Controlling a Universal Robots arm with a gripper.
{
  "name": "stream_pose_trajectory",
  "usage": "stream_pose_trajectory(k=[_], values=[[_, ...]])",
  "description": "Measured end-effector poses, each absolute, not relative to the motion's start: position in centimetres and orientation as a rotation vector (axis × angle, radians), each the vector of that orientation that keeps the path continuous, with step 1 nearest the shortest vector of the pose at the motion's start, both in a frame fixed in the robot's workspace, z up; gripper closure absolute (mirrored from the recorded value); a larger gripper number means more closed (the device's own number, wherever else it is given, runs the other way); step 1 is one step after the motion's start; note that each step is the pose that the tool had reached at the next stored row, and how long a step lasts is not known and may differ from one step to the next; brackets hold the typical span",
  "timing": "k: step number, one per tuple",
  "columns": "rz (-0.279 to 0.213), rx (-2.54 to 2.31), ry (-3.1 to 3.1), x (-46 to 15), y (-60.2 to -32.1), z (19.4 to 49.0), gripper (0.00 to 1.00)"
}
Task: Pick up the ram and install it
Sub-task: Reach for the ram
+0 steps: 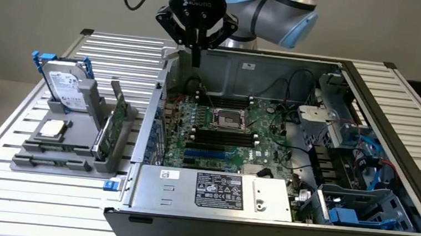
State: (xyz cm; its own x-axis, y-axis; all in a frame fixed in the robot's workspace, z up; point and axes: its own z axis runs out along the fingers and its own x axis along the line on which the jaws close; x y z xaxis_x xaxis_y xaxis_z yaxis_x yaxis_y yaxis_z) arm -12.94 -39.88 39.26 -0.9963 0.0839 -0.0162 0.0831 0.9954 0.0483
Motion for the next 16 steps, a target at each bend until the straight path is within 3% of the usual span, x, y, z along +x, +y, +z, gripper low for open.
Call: stream_pose_trajectory(k=[16], values=[[0.075, 0.131, 3.124, -20.2, -40.1, 38.9, 0.89]])
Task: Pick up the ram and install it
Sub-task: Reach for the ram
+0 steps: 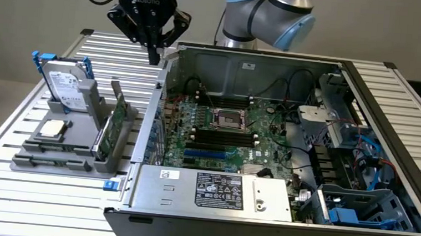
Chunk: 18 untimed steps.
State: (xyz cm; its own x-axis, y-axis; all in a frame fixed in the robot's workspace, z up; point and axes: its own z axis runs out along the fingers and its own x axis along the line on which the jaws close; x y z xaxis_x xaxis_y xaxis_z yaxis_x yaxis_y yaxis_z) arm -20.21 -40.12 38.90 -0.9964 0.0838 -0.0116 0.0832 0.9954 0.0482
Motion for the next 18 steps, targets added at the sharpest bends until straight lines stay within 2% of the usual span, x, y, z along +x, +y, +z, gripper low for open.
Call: stream_pose_trajectory(k=[18], values=[[0.074, 0.131, 3.125, -28.4, -41.2, 37.7, 0.89]])
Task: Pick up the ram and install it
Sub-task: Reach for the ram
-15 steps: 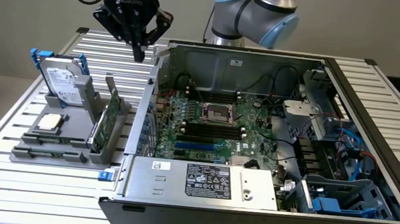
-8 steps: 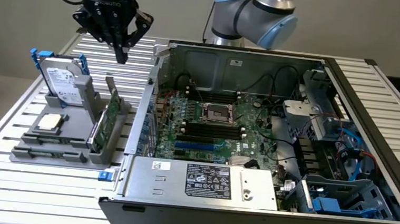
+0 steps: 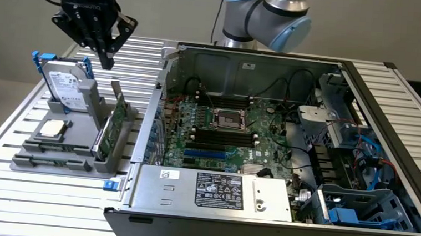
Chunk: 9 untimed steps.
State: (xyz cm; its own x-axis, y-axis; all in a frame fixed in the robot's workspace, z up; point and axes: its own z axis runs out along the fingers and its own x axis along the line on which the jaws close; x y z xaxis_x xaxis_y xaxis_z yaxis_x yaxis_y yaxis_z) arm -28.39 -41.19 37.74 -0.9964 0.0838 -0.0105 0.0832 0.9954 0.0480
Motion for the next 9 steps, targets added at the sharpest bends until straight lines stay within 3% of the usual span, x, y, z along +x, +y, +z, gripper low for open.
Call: stream_pose_trajectory(k=[9], values=[[0.074, 0.131, 3.128, -32.3, -42.1, 37.0, 0.89]])
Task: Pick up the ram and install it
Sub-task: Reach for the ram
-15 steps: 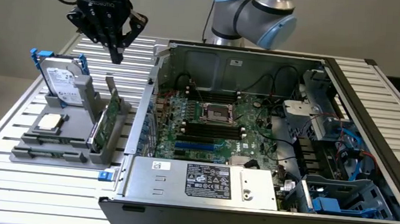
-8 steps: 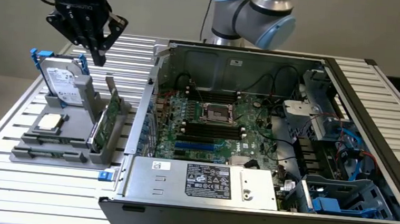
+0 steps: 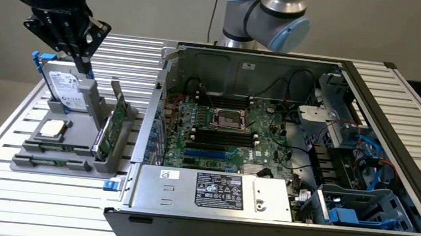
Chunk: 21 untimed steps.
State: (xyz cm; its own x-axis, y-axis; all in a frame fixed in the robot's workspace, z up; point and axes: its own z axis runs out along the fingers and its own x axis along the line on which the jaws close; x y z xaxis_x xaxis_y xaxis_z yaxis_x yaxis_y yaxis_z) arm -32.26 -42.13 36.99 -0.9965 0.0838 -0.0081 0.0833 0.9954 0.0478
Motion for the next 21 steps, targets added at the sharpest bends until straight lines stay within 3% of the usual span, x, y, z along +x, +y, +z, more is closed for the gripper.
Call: stream_pose_trajectory(k=[21], values=[[0.068, 0.133, 3.148, -37.0, -45.7, 35.3, 0.89]])
